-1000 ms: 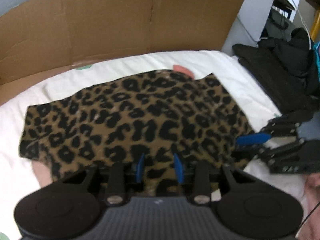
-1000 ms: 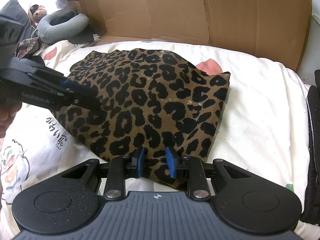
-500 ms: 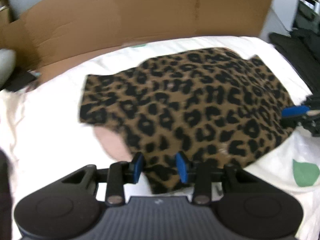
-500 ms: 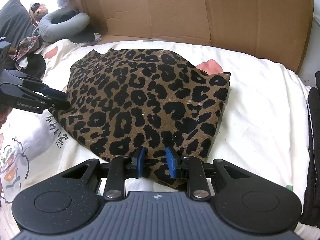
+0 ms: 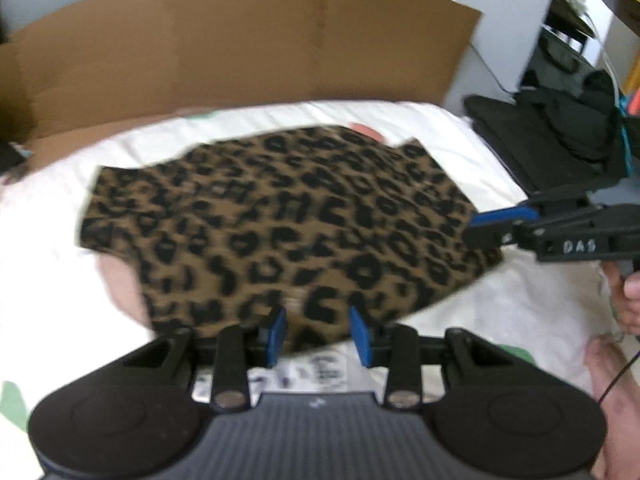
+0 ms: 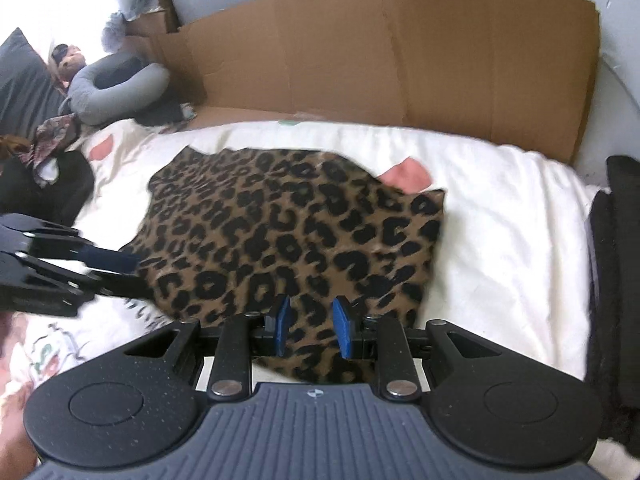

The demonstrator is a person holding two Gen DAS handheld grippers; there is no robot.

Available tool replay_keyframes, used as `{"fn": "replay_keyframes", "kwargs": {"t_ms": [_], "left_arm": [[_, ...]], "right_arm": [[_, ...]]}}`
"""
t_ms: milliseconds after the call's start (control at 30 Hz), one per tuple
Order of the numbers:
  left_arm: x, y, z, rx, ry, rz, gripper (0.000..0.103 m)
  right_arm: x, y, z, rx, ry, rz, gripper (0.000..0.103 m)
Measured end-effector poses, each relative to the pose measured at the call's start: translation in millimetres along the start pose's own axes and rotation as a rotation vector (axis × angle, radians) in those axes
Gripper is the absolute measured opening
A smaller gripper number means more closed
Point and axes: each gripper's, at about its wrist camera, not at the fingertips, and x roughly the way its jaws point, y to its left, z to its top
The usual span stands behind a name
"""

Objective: Fold clothes

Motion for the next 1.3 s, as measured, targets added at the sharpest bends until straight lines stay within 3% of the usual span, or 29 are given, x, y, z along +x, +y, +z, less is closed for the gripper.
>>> {"fn": "replay_keyframes", "kwargs": {"t_ms": [33,233,367,467,600,867,1067,1167,1300], "left_arm": [[4.1,-4.6,-0.8,0.012,0.000,-0.015,0.034],[23.9,-17.7,-3.2,0.083,0.016,-0.024,0.028],[26.4,-2.6,-4.8,0.063,0.028,0.001,0.025],[22.4,8.8,-7.4,0.052,0.033,0.029,0.013],[18.3,29.5,-8.7,0.017,0.041,0.060,0.005],[3.5,63.9,-9.1,-0.025,0.064,0.133,0.005],[-12.2,77.5,-4.8,-0.088,0.054,0.151,0.007],[-17.3,80.9,-4.0,-0.118,0.046,0.154,0.017],[-15.2,85.7,-5.5,-0.166,0.048,0.138,0.034]], "right_arm": [[1.9,3.9,-2.3,-0.013,0.010,0.007,0.022],[16.9,17.3,-14.5,-0.083,0.068,-0.001,0.020],[17.5,10.2,-19.3,-0.093,0.073,-0.024,0.019],[13.6,2.3,-24.2,-0.083,0.069,-0.043,0.018],[7.7,-8.8,-28.1,-0.071,0.065,-0.087,0.018],[-3.8,-43.5,-35.1,0.049,0.104,-0.171,0.019],[-17.7,-54.5,-33.1,0.173,0.084,-0.125,0.019],[-17.5,-58.0,-33.7,0.243,0.090,-0.079,0.021],[-11.2,-63.9,-38.1,0.378,0.116,-0.017,0.033]]}}
